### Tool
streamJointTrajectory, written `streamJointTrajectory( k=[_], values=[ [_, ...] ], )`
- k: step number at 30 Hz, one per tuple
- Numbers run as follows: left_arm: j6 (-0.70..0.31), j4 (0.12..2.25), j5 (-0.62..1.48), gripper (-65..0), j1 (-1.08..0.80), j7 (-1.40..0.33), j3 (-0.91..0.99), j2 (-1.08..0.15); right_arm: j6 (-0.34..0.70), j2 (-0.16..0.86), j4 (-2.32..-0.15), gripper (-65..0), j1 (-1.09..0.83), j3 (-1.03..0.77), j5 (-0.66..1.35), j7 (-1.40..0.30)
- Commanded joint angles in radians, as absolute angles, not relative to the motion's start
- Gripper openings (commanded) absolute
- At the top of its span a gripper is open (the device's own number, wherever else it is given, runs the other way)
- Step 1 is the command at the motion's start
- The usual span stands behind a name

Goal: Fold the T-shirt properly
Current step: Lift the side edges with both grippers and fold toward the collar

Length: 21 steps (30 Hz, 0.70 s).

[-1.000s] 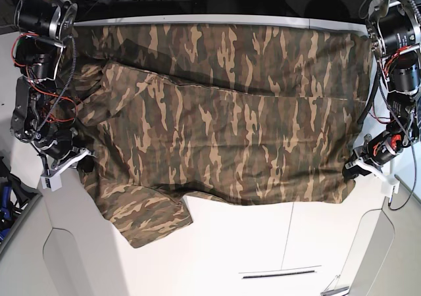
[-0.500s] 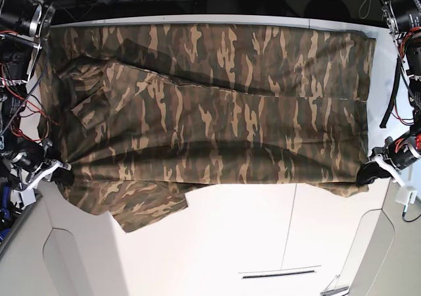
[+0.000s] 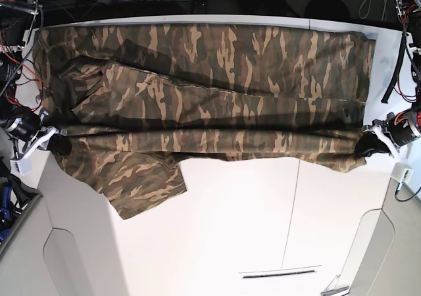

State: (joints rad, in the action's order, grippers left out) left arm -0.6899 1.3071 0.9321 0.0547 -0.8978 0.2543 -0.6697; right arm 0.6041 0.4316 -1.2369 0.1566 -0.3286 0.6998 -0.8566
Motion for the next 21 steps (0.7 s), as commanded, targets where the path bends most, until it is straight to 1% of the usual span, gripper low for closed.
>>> streamJointTrajectory(
  k=[1,12,19,20,21],
  values=[
    [-0.698,1.324,0.947,-65.0,0.062,-0.88,0.263,-0.699,0.609,0.451,-1.269,-65.0,0.154,-0.339,0.717,-0.838],
    [-0.698,1.324,0.947,-65.0,-0.03,-0.899,0.263,-0.698,0.606,0.451,-1.3,-65.0,0.014,-0.366,0.714,-0.83],
    [-0.698,1.324,0.947,-65.0,-0.056,-0.898,0.263,-0.698,0.59,0.451,-1.299,-65.0,-0.009,-0.366,0.625,-0.789],
    [-0.698,1.324,0.947,-65.0,-0.056,-0.897,0.263,-0.698,0.59,0.451,-1.299,-64.3,-0.009,-0.366,0.625,-0.785],
    [-0.698,1.324,0.947,-65.0,-0.056,-0.897,0.263,-0.698,0.59,0.451,-1.299,-57.3,-0.009,-0.366,0.625,-0.785]
  ],
)
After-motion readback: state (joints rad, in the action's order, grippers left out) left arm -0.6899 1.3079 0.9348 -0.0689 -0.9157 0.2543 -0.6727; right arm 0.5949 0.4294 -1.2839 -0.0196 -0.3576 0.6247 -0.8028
